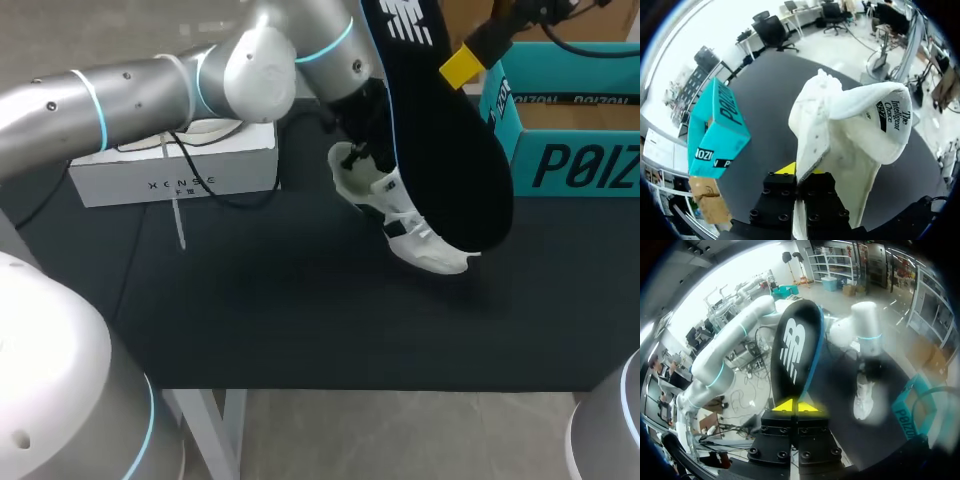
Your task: Take the shoe out of the shoebox, open the shoe tongue, remove and reinsert the insole, then place the shoe into the shoebox
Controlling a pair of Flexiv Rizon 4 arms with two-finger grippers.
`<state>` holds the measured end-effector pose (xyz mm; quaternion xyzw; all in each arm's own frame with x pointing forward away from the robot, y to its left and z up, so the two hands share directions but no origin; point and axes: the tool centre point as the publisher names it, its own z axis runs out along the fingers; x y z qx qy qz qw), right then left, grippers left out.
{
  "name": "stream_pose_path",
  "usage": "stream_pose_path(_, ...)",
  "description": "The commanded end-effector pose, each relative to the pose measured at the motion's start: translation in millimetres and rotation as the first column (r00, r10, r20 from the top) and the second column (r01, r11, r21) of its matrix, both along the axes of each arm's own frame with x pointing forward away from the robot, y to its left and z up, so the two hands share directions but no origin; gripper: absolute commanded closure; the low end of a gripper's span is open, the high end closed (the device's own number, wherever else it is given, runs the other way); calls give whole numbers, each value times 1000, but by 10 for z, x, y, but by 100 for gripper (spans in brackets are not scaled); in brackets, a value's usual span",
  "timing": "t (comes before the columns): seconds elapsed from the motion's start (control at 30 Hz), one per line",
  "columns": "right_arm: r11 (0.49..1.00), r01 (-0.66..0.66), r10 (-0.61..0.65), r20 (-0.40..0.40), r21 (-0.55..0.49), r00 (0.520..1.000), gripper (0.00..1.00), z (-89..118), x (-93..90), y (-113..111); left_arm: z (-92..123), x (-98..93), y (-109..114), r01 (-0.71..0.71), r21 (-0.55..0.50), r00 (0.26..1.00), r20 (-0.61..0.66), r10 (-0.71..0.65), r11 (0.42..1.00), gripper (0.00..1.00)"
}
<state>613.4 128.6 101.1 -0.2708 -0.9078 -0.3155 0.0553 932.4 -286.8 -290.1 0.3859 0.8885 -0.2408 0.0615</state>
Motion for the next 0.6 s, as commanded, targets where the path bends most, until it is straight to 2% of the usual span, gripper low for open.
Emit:
stream_pose_path(0.03, 1000, 0, 0, -3, -4, 1000, 100, 12, 16, 11, 75, 54, -180, 301, 139, 952, 6, -305, 943, 100)
stream_pose_path(0.17, 1000, 0, 0, -3, -4, 1000, 100, 12, 16, 11, 42, -63, -300, 416, 227, 901, 32, -434, 881, 100)
stream_pose_path(0.3, 1000, 0, 0, -3, -4, 1000, 100, 12, 16, 11, -74, -205, -390, 536, 319, 824, 4, -567, 781, 100)
stream_pose_path(0.53, 1000, 0, 0, -3, -4, 1000, 100, 12, 16, 11, -182, -353, -476, 667, 352, 708, -23, -706, 657, 100)
stream_pose_path(0.6, 1000, 0, 0, -3, -4, 1000, 100, 12, 16, 11, -209, -363, -501, 677, 364, 695, -31, -718, 640, 100)
